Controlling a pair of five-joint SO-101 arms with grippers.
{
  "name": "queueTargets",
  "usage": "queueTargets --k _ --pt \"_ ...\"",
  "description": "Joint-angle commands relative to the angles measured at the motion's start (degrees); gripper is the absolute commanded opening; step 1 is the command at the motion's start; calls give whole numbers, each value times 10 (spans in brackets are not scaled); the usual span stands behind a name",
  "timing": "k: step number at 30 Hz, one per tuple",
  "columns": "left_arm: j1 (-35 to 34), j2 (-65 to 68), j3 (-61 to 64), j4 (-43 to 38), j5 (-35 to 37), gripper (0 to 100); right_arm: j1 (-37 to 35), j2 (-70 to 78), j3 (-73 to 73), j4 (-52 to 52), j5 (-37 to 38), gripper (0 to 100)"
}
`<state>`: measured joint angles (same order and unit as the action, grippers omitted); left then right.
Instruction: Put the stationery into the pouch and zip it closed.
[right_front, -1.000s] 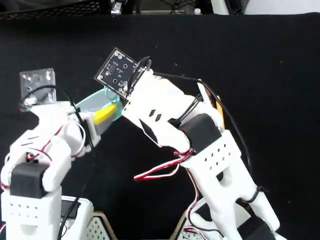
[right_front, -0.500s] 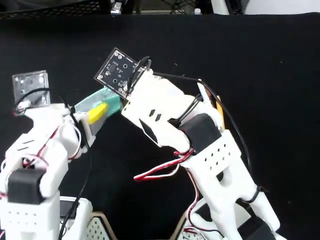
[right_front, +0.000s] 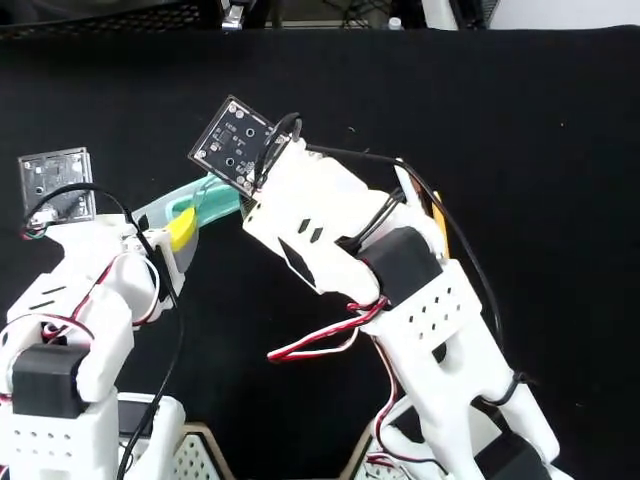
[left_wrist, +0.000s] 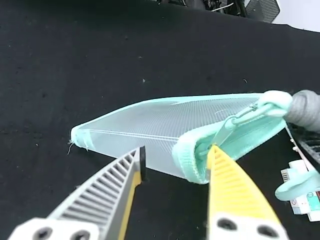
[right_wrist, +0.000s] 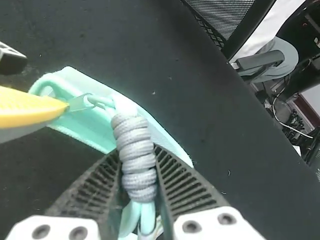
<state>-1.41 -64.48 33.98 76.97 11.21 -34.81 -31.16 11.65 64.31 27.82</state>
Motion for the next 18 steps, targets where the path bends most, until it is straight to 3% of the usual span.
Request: queueTargets --k 1,2,9,18 --pt "-9 2 -22 2 -4 66 2 0 -3 -5 -3 12" --pt "-9 2 -24 1 -4 23 11 0 -3 1 -2 12" --pt "-9 1 -24 1 -2 30 75 -5 -7 26 9 12" --pt "-10 1 -25 1 15 30 84 -107 -5 119 35 12"
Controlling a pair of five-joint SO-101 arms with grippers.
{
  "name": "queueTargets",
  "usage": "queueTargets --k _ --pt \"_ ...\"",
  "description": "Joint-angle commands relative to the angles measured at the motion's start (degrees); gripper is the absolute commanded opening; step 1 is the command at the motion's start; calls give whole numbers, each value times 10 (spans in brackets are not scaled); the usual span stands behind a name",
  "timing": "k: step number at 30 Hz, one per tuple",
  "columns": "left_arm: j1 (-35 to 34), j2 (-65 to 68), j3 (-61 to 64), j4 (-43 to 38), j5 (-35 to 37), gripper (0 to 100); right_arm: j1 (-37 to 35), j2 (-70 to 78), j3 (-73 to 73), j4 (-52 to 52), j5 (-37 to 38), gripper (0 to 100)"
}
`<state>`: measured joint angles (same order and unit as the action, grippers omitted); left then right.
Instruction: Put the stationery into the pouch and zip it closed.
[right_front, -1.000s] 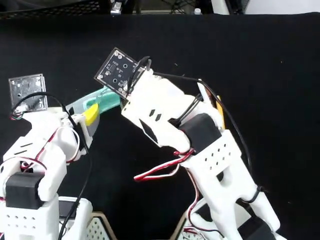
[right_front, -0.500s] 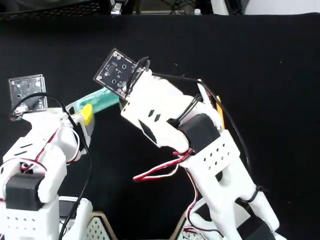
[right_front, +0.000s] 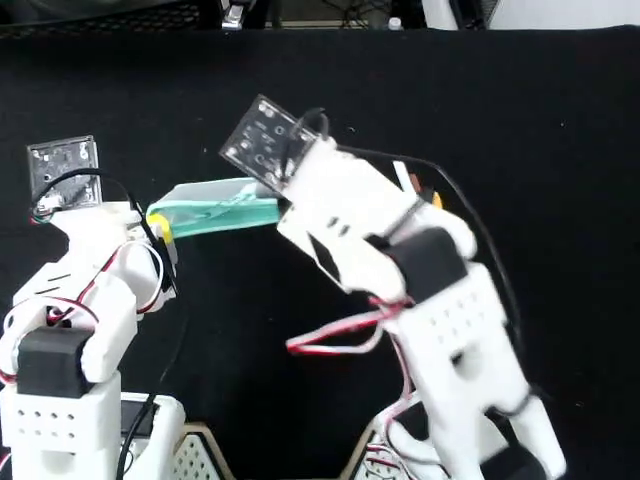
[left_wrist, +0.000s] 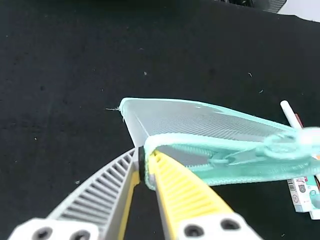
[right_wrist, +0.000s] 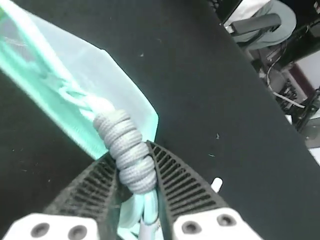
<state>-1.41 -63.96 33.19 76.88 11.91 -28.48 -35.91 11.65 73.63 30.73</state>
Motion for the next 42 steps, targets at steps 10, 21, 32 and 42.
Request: queueTargets --k 10,21,32,42 --pt "-34 -4 -11 -5 6 30 133 -173 49 60 43 12" --pt "-55 -4 28 -45 6 30 191 -176 167 -24 42 12" --pt "-51 -4 32 -45 6 30 189 -176 155 -11 38 12" --pt "-15 -4 33 -42 9 30 52 -177 67 101 -50 317"
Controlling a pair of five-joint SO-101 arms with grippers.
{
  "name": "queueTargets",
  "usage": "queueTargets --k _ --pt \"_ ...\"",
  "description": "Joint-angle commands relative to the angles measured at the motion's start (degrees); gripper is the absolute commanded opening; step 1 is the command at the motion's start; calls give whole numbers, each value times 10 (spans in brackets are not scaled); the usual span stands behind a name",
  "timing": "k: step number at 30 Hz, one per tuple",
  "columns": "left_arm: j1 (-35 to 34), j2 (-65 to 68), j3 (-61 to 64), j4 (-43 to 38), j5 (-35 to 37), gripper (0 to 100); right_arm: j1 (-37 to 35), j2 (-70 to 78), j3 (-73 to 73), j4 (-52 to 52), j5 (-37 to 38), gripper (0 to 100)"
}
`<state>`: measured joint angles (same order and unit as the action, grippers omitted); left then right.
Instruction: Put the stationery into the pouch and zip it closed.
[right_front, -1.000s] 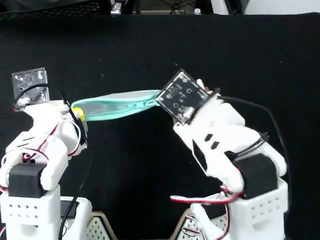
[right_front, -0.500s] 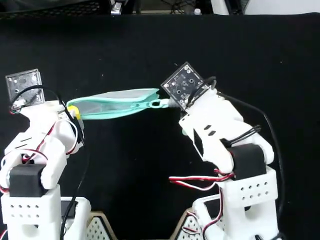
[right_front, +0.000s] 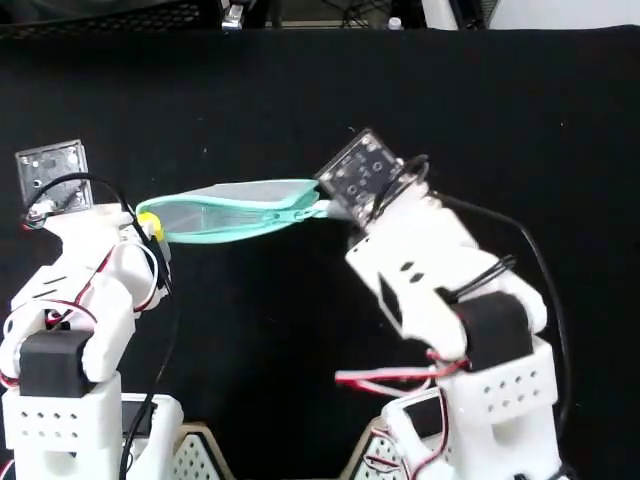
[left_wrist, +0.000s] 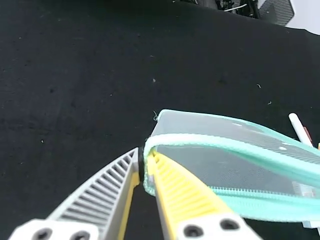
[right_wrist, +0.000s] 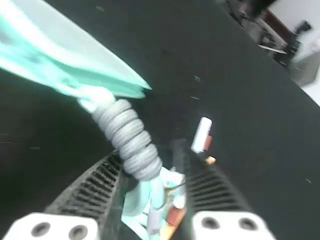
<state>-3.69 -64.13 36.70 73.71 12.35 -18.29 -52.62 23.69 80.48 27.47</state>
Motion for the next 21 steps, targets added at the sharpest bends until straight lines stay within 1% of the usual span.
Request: queueTargets --k 1,5,8,11,14,15,17,19,21 --pt "8 -3 -1 -11 4 30 -72 -10 -70 49 -18 336" --pt "8 -3 8 -14 5 30 -152 -10 -145 117 -22 336" --pt "8 -3 9 -15 5 30 -183 -10 -207 163 -23 336" --pt "9 -3 9 -15 5 30 -188 -10 -256 189 -24 337" --pt "9 -3 9 -14 5 30 -184 -10 -280 192 -39 338" --pt "9 -3 9 -14 5 30 -171 -7 -278 189 -40 338" --pt "9 -3 9 -12 5 30 -124 -3 -255 174 -41 336" --pt "9 -3 10 -11 5 30 -53 2 -209 149 -38 336" --pt "9 -3 10 -11 5 30 35 9 -137 104 -38 335"
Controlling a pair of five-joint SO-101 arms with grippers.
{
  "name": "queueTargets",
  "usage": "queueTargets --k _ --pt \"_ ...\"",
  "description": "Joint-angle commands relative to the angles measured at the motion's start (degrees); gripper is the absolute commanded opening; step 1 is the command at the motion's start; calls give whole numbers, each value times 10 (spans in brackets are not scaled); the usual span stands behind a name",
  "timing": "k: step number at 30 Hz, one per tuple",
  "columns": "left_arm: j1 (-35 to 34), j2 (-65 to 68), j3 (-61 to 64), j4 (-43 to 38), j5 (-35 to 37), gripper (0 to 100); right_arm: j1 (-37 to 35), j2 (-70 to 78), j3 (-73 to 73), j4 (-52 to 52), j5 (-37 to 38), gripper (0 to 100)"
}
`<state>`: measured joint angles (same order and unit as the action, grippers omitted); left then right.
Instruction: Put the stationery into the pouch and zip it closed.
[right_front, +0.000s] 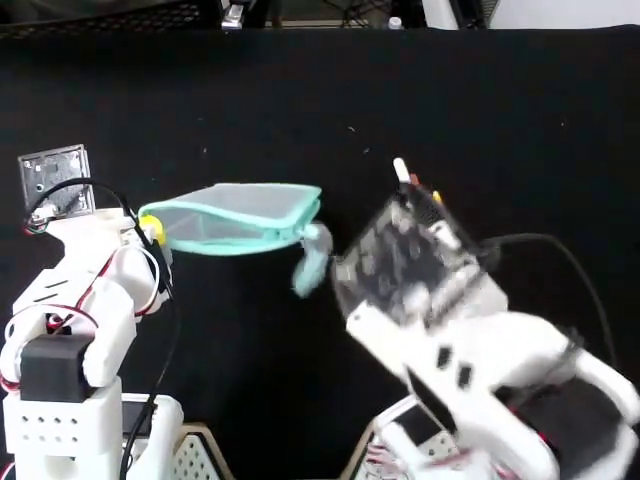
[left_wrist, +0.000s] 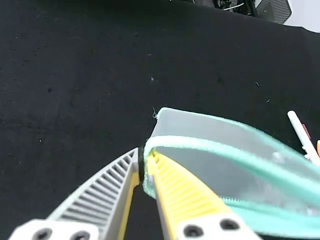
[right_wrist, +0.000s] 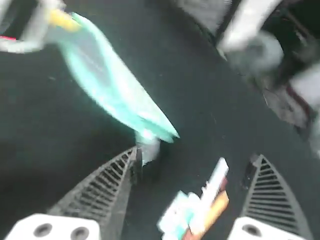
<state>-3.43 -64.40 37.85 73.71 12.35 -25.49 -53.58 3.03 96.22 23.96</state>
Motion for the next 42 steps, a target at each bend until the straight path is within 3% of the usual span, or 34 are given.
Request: queueTargets --k 1,4,6,9,13,23,33,36,39,42 --pt "7 0 -1 -11 5 30 148 25 117 -89 -3 328" --pt "7 0 -1 -11 4 30 226 62 267 -221 -2 237" --pt "7 0 -1 -11 4 30 231 103 356 -299 -1 189" --pt "7 0 4 -11 4 30 217 182 432 -383 8 201" --pt "7 0 15 -15 3 32 233 286 427 -434 5 208" --pt "7 0 14 -15 2 32 236 522 321 -446 5 205" --pt "7 0 14 -15 2 33 234 609 248 -442 10 204" --pt "7 0 14 -15 2 33 236 618 239 -441 8 144" --pt "7 0 14 -15 2 33 237 613 238 -441 5 5" --pt "7 0 15 -15 2 33 237 592 236 -425 5 10"
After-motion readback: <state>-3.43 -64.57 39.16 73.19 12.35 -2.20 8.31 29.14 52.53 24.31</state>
